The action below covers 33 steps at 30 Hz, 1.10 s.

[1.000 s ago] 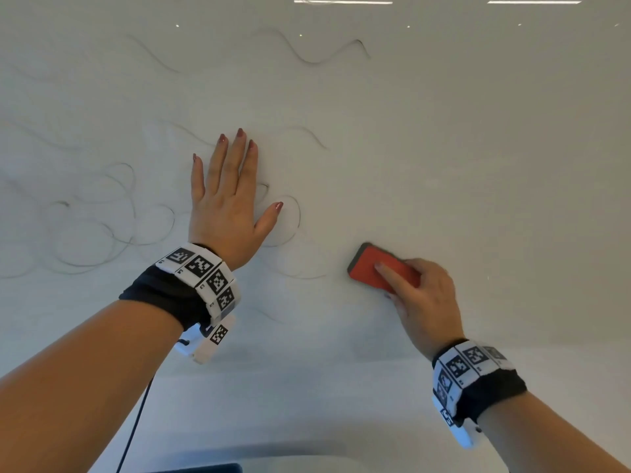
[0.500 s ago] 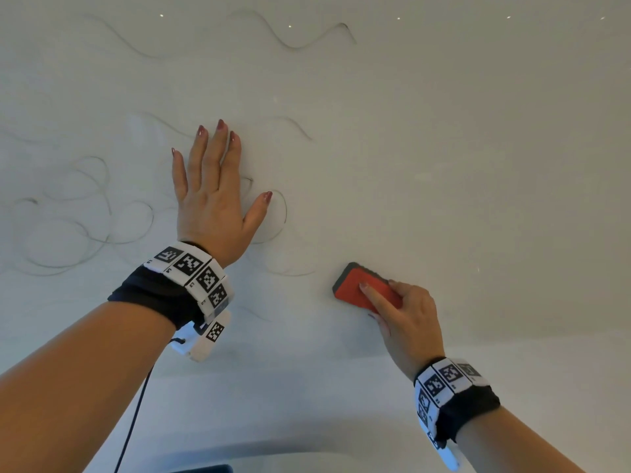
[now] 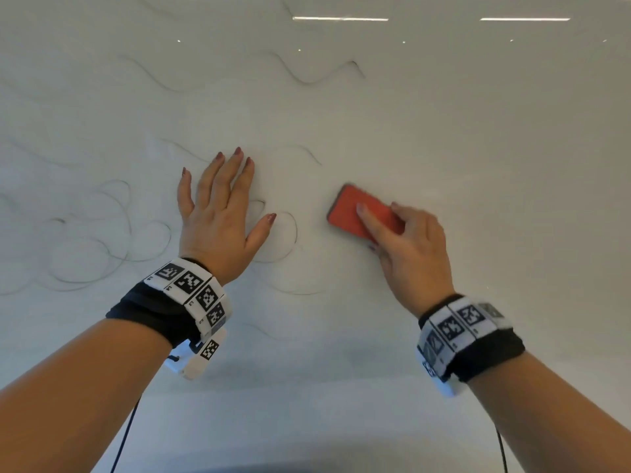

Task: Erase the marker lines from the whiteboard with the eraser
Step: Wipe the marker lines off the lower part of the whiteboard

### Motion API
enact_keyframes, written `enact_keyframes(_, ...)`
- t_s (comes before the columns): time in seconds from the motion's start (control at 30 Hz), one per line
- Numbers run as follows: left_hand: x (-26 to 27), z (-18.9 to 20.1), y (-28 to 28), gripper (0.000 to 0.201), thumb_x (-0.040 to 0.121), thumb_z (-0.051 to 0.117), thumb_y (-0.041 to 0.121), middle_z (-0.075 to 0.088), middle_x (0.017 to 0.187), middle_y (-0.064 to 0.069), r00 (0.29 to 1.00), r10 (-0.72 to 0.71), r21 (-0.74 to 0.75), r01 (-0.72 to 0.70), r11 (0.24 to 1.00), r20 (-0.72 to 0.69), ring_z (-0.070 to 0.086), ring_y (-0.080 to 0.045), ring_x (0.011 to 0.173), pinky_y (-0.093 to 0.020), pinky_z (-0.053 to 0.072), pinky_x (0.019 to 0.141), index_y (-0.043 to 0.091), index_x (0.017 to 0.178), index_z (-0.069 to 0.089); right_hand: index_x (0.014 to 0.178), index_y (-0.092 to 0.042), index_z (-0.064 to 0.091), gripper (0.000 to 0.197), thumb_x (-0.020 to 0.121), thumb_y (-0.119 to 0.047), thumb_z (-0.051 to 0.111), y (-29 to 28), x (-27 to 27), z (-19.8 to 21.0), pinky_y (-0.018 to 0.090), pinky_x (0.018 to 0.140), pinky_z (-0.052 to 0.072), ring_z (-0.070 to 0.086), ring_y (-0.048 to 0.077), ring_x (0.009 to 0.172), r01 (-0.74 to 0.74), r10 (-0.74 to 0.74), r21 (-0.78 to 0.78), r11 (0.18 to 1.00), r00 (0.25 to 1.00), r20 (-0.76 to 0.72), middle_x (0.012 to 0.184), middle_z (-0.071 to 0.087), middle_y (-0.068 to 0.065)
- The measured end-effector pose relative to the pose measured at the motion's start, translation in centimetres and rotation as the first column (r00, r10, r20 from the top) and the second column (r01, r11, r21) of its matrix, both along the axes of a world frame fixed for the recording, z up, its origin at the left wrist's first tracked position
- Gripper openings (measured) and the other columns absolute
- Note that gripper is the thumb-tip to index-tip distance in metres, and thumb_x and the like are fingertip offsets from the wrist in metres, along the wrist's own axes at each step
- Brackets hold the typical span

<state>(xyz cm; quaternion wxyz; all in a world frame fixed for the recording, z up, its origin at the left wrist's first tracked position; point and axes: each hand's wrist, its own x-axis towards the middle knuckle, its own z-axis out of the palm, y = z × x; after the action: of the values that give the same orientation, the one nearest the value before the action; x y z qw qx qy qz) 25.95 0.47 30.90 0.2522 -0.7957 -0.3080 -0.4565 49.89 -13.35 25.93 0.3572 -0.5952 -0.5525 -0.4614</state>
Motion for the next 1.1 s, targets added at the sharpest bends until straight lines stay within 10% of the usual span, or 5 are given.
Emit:
enact_keyframes(0.27, -1.1, 1.4, 0.4, 0.060, 0.094, 0.036, 0.045, 0.028, 0.152, -0.004, 1.000, 0.003, 0.039, -0.002, 0.999, -0.016, 0.022, -0.023, 0.140, -0.050, 0.005, 0.112, 0.014, 0.145, 0.031, 0.144, -0.029, 0.039, 0.062, 0.087, -0.019, 0.062, 2.1, -2.8, 8.4, 0.047, 0.089, 0.039, 0.044, 0.037, 0.107, 0.080, -0.062, 0.095, 0.992, 0.982, -0.180, 0.123, 0.046, 0.021)
enact_keyframes(1.1, -1.3, -0.2, 0.7, 0.056, 0.094, 0.041, 0.029, 0.021, 0.156, 0.001, 0.999, 0.031, 0.026, -0.030, 0.999, -0.034, 0.016, -0.019, 0.143, -0.051, 0.005, 0.112, 0.014, 0.146, 0.027, 0.130, -0.038, 0.055, 0.062, 0.074, -0.012, 0.059, 1.3, -4.9, -12.2, 0.041, 0.084, 0.050, 0.051, 0.027, 0.096, -0.008, 0.175, -0.457, 0.890, 0.929, 0.325, 0.108, 0.059, 0.007)
